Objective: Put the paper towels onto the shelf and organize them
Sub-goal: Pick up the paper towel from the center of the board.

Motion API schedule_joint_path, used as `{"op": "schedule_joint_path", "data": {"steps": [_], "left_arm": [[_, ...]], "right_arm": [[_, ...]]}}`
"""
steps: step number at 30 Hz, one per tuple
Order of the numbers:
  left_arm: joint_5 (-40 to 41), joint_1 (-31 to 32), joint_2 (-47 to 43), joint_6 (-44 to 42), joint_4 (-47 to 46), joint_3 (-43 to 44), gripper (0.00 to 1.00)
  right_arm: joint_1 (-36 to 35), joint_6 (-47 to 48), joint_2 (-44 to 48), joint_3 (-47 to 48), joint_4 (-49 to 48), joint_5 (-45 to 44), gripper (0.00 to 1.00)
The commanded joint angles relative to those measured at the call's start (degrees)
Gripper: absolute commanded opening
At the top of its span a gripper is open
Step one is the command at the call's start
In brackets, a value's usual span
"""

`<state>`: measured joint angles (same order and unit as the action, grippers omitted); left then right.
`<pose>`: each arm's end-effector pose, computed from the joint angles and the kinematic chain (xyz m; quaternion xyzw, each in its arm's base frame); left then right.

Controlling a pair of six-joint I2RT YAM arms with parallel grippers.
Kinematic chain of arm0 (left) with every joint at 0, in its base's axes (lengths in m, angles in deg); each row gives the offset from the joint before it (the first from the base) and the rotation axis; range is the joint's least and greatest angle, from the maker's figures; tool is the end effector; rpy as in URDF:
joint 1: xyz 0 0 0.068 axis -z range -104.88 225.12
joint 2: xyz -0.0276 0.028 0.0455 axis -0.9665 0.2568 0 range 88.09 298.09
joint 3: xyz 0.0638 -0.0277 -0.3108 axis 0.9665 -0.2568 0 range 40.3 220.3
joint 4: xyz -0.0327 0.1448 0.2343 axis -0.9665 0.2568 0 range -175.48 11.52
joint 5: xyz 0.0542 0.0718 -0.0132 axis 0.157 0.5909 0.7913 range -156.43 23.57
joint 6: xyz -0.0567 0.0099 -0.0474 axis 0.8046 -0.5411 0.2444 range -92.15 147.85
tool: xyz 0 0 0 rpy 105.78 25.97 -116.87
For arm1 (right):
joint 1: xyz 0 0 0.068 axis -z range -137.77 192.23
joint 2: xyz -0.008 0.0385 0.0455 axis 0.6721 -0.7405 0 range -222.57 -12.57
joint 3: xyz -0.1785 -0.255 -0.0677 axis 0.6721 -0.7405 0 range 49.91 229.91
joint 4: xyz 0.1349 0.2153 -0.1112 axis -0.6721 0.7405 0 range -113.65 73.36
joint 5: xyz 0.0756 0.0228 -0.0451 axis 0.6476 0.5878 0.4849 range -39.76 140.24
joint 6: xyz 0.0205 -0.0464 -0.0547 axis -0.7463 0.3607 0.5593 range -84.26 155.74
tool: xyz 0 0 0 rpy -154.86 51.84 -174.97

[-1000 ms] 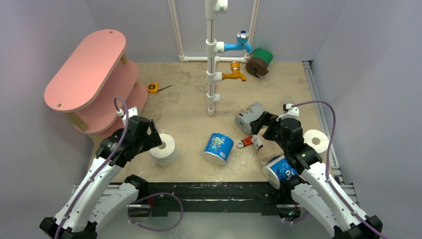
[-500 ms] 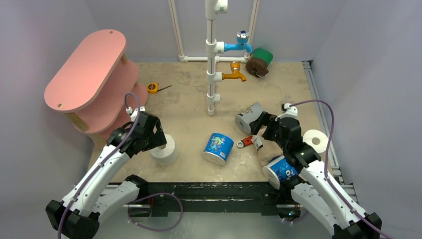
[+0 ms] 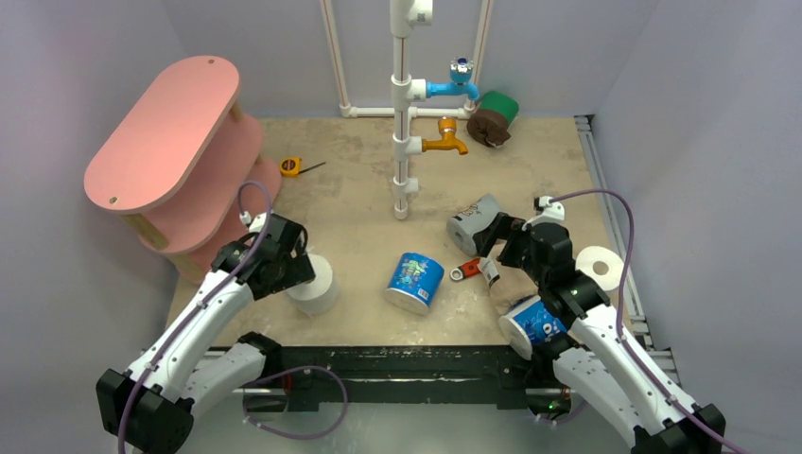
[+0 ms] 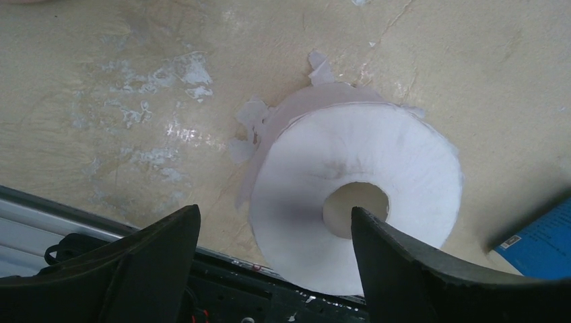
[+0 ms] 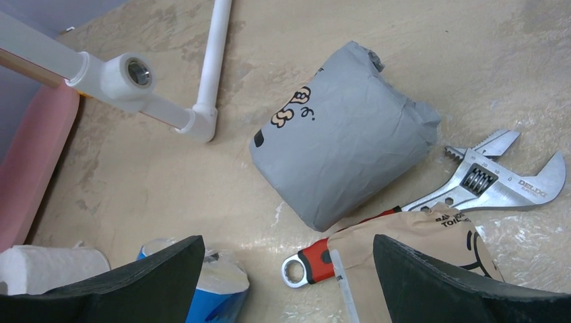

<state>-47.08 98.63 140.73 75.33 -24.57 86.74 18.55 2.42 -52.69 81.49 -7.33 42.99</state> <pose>0.1456 -0.0408 0.2694 -0.2333 0.9382 0.0205 0.2549 0.1622 0.0624 0.2770 0.1046 0.8352 0.2095 0.4976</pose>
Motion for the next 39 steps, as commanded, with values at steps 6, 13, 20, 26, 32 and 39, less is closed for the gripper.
{"op": "schedule_joint_path", "data": {"steps": [6,13,20,26,32,39], "left_arm": [[-1.96,-1.1,2.73,2.11,-2.66,-1.61,0.78],[-4.29,-1.01,3.5,0.83,-5.18,-3.36,0.62],[-5.37,-0.5,3.34,-0.41,-6.25,-3.09,0.48],[-4.3,-0.22,1.19,-1.37,-4.75,-1.29,0.35],[-3.25,-0.22,-0.38,-2.98,-1.88,1.98,0.27],[-6.27,0.08,0.23,-1.34,-4.89,0.09,0.29]], "right_arm": [[-0.06,1.24,0.41,1.54,-1.94,1.6,0.99],[-0.05,1.28,0.22,1.57,-2.13,2.32,0.99],[-0.08,1.33,-0.73,1.74,-2.29,2.96,0.99],[-0.1,1.47,-0.93,1.68,-2.48,3.31,0.99],[-0.09,1.34,-1.19,1.74,-2.62,3.38,0.99],[-0.05,1.16,-1.33,1.67,-2.75,3.56,0.99]]}}
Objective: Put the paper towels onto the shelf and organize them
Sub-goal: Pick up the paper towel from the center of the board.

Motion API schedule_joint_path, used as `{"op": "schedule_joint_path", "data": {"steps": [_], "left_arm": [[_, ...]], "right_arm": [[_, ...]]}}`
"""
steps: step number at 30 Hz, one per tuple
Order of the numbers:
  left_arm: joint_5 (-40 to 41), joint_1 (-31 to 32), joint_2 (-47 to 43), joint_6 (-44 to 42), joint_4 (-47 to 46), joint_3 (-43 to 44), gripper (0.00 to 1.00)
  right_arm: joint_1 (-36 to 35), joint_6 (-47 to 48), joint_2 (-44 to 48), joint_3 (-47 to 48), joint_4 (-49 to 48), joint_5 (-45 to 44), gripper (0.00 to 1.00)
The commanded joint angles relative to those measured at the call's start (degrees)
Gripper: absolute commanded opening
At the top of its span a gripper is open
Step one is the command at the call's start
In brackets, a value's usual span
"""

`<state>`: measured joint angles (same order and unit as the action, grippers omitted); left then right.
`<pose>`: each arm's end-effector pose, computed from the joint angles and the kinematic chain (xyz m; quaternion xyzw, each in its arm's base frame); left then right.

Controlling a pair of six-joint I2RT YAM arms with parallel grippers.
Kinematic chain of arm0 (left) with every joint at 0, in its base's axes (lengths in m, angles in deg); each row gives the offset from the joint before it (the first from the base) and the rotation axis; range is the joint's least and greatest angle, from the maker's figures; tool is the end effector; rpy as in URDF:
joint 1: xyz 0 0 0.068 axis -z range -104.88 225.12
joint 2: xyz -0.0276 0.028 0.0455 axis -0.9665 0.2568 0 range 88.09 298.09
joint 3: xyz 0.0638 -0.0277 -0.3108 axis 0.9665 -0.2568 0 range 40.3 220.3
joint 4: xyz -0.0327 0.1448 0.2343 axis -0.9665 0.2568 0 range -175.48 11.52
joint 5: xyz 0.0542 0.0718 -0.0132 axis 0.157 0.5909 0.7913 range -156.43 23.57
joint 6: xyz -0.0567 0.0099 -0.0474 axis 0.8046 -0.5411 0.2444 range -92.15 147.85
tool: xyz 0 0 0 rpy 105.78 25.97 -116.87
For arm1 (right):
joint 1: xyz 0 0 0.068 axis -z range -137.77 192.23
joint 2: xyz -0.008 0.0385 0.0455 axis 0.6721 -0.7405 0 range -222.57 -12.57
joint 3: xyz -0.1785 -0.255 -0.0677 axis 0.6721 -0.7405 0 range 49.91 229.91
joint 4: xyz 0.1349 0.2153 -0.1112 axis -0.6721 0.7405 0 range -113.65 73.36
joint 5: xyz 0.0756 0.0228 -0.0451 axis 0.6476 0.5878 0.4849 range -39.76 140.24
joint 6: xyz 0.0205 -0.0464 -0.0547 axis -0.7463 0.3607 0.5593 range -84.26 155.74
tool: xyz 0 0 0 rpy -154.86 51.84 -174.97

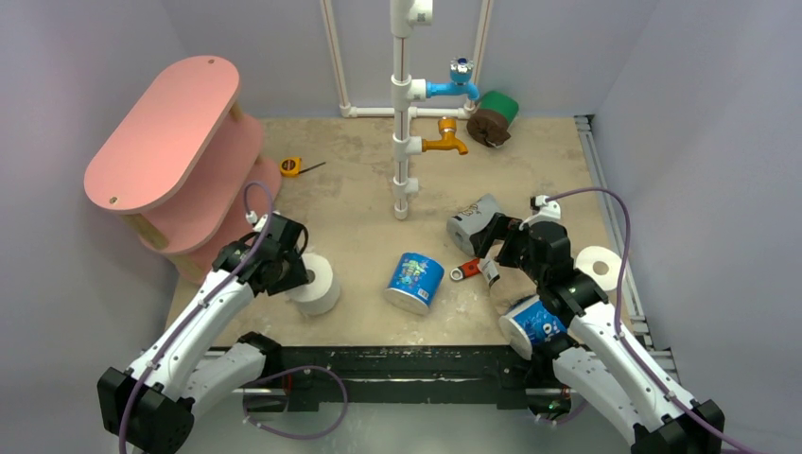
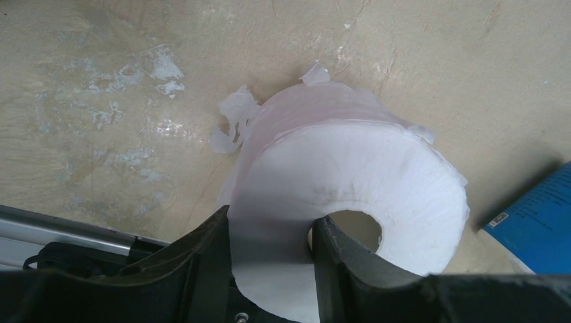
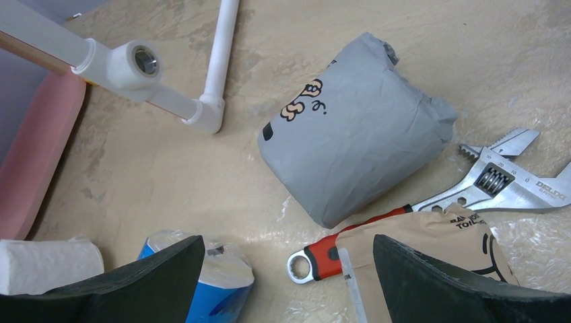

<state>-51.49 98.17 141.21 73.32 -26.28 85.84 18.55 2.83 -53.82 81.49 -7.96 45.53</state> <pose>0.1479 -0.0455 0.2636 -0.2145 0.9476 -0.0071 0.2366 0.1648 0.0665 0.2752 0.0898 0.8399 0.2226 0.4868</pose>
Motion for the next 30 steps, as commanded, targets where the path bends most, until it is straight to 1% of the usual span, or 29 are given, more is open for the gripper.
{"op": "schedule_joint_path", "data": {"steps": [1,6,9,12,15,16,18,21,24,27,30], "left_arm": [[-1.98,0.7,0.01,0.97,-3.64,0.96,0.29],[-1.66,1.44,0.31,0.11,-5.59,1.43,0.29],[-1.65,1.79,1.16,-3.58,-6.37,3.09,0.3],[0.35,2.03,4.73,-6.16,-2.39,6.28,0.32],[1.71,2.04,6.03,-6.82,-1.46,6.45,0.34],[1.57,2.04,6.4,-6.8,-1.58,6.32,0.36],[1.48,2.06,7.16,-6.53,-1.11,6.72,0.46],[2.55,2.05,6.19,-6.17,-0.6,7.26,0.57],[4.04,2.07,4.8,-6.24,0.83,8.65,0.65],[5.98,2.07,3.7,-7.21,3.15,11.06,0.71],[6.05,2.89,-0.42,-9.96,2.93,12.59,0.71]], "right_arm": [[-0.07,0.74,-0.15,1.64,-2.13,1.02,0.99],[-0.09,0.83,0.03,1.44,-1.72,0.93,0.99],[-0.1,0.85,0.14,1.3,-1.89,0.91,0.99],[-0.07,0.89,-0.05,1.39,-2.14,1.09,0.99],[-0.08,0.83,-0.15,1.39,-2.2,1.2,0.99],[-0.07,0.83,-0.1,1.43,-2.19,1.22,0.99],[-0.13,0.9,0.17,1.39,-2.02,1.22,0.99],[-0.05,1.02,0.65,1.32,-1.73,1.13,0.99],[-0.08,1.0,0.9,1.24,-1.68,1.19,0.99],[-0.08,1.0,0.97,1.21,-1.7,1.19,0.99],[-0.11,1.0,1.26,1.15,-1.75,1.3,0.99]]}}
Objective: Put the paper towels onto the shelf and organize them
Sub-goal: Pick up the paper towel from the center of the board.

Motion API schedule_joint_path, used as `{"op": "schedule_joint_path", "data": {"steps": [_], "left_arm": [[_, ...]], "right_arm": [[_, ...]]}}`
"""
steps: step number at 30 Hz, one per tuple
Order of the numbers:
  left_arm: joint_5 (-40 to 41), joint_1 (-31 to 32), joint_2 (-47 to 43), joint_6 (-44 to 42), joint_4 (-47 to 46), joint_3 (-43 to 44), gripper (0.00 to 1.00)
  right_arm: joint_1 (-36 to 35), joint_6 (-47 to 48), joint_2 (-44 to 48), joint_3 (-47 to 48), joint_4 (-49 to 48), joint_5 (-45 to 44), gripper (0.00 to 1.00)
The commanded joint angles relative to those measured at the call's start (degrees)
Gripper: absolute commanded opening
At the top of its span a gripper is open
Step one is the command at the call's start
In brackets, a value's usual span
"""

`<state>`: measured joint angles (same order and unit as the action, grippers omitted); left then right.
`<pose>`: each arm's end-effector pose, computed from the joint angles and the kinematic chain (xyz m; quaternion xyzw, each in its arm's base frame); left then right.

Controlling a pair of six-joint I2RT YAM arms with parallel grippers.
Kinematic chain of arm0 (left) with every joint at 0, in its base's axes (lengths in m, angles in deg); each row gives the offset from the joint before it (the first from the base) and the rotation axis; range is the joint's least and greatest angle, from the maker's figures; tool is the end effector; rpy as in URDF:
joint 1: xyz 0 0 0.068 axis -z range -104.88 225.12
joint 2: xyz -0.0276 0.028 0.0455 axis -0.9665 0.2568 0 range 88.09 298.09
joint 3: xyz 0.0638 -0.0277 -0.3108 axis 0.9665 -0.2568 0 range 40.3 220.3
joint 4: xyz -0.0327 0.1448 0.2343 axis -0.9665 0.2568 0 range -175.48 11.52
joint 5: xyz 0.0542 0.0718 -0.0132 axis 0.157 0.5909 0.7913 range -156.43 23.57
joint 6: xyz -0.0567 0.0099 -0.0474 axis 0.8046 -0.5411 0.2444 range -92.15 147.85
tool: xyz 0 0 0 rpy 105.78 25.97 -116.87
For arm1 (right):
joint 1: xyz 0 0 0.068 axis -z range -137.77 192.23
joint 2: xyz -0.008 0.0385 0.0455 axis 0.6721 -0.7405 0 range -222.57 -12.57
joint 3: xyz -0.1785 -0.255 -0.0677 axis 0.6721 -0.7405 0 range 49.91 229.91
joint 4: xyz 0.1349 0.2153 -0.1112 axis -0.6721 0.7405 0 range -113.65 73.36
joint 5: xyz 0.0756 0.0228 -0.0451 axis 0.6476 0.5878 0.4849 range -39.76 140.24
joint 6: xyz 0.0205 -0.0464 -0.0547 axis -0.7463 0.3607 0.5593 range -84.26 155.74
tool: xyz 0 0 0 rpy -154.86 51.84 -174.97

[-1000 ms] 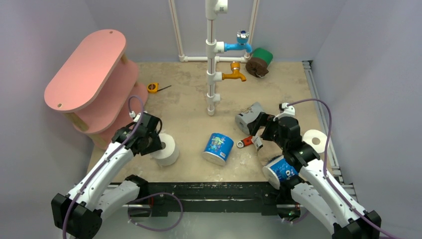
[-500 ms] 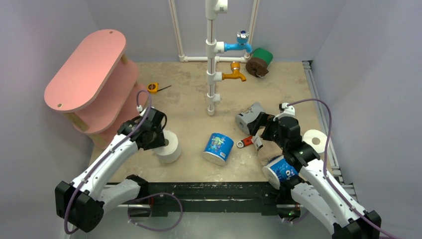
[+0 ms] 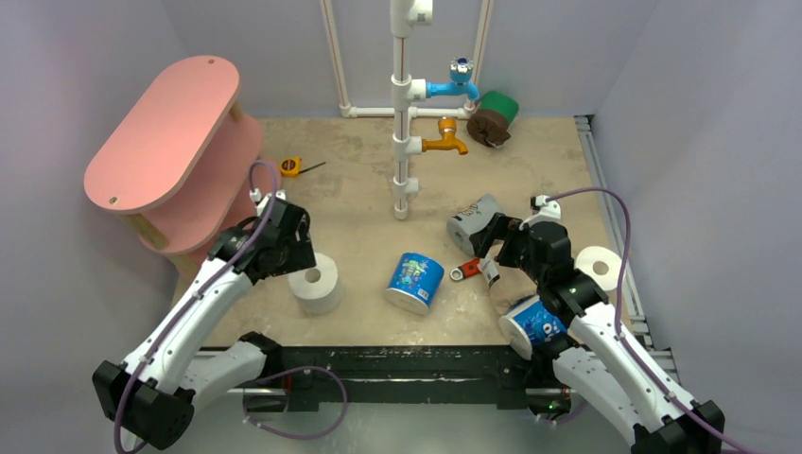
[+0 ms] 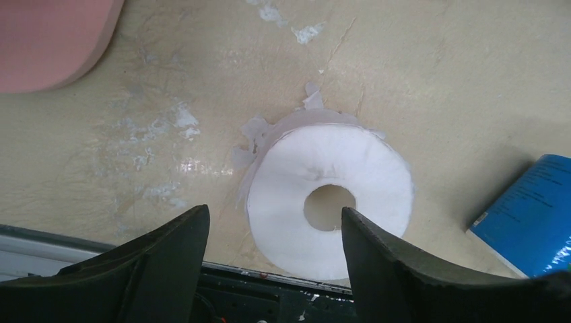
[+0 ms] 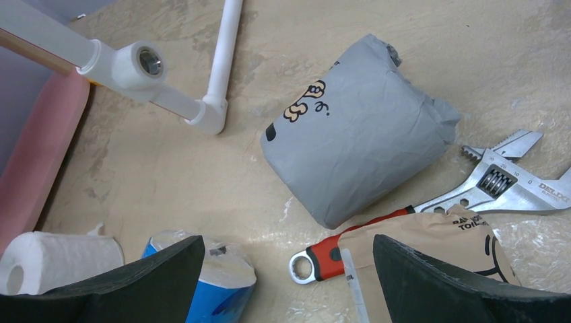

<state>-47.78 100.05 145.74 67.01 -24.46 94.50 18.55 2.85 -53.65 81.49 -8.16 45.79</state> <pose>0.1680 -0.0561 0.3000 -0.1548 0.9505 0.0183 0.2687 0.1645 0.0667 0.2761 0.0885 0.8383 0.2256 0.4884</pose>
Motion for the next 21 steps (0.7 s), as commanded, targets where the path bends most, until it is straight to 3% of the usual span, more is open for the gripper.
{"op": "schedule_joint_path", "data": {"steps": [1,6,9,11,16,21], "left_arm": [[1.22,1.84,-6.59,-5.14,0.0,3.98,0.71],[-6.87,9.53,-9.36,-11.47,-5.33,5.46,0.71],[-1.85,18.06,-5.03,-11.35,-3.73,8.39,0.7],[0.52,22.54,-1.09,-11.56,-2.28,10.25,0.62],[3.33,24.55,7.31,-10.23,0.25,12.29,0.54],[3.59,24.6,9.42,-9.26,1.22,12.49,0.52]], "right_arm": [[-0.07,1.02,1.12,1.09,-1.59,1.04,0.99],[-0.12,1.08,0.43,0.99,-2.12,1.04,0.99],[-0.09,1.07,0.22,0.99,-2.26,0.93,0.99],[-0.07,1.07,0.15,1.11,-2.16,0.8,0.99],[-0.11,1.14,0.35,1.14,-1.53,0.41,0.99],[-0.1,1.05,0.65,1.16,-1.21,0.15,0.99]]}}
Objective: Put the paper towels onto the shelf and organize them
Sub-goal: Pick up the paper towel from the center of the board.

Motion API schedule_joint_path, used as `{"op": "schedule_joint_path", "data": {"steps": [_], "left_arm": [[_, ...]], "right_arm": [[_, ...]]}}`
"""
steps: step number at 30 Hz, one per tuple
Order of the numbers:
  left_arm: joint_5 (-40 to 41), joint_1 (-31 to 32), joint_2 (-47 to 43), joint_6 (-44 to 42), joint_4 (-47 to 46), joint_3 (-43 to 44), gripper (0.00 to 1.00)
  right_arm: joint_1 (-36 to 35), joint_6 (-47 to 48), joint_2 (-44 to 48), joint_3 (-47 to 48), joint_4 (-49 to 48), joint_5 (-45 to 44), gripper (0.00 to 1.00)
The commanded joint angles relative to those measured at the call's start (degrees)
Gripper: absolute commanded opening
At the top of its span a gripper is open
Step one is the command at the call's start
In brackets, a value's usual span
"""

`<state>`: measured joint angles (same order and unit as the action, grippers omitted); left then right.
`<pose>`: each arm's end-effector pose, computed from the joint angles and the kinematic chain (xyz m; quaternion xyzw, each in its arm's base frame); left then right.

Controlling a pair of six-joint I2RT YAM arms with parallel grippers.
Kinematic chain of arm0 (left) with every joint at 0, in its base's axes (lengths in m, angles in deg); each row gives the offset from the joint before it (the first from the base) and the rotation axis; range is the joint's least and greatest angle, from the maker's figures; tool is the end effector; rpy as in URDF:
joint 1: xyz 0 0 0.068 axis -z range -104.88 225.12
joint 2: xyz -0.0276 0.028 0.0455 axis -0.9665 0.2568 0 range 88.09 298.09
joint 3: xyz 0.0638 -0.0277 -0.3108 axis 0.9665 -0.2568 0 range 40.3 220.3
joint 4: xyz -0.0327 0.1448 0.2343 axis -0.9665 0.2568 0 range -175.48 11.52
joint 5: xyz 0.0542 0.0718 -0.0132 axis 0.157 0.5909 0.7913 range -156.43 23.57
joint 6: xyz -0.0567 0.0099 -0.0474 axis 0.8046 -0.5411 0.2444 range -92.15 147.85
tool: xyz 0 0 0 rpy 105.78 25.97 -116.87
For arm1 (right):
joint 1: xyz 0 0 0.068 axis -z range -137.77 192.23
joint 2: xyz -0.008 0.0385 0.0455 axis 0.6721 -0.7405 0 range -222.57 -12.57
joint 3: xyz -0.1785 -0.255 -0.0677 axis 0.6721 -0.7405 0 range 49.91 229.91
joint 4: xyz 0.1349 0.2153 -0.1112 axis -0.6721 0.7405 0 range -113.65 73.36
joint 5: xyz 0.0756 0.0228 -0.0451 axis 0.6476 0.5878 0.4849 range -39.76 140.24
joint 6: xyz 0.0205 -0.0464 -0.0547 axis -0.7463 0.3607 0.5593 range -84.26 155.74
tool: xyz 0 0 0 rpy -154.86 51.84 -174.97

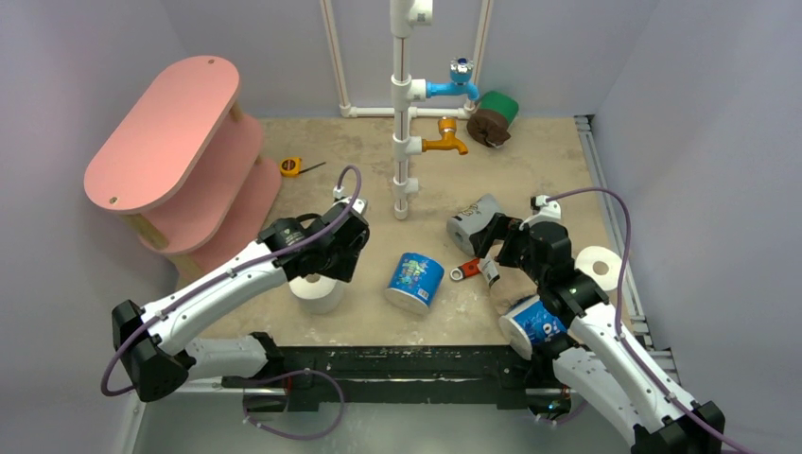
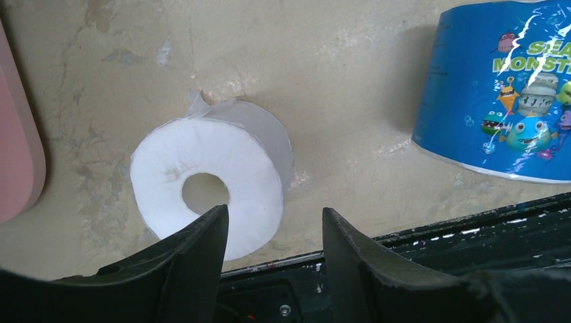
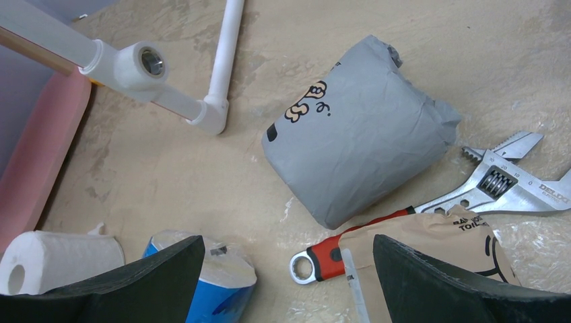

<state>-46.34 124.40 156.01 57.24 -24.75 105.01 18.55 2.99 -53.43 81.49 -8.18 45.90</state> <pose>0.1638 -0.1575 0.3276 0.1269 0.9517 -0.0093 0.2795 0.1639 0.0666 0.2767 0.0869 0.8374 0.2266 0.4898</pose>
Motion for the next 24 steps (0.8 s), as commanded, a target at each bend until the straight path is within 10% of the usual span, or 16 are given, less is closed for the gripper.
{"op": "schedule_joint_path", "data": {"steps": [1,24], "left_arm": [[2.09,0.21,-0.81,0.34,1.73,1.92,0.52],[-6.97,-6.26,-1.16,-1.2,-3.24,-6.8,0.57]], "right_arm": [[-0.1,0.93,0.37,1.12,-1.26,0.03,0.99],[-0.06,1.02,0.95,1.06,-1.23,0.59,0.99]]}}
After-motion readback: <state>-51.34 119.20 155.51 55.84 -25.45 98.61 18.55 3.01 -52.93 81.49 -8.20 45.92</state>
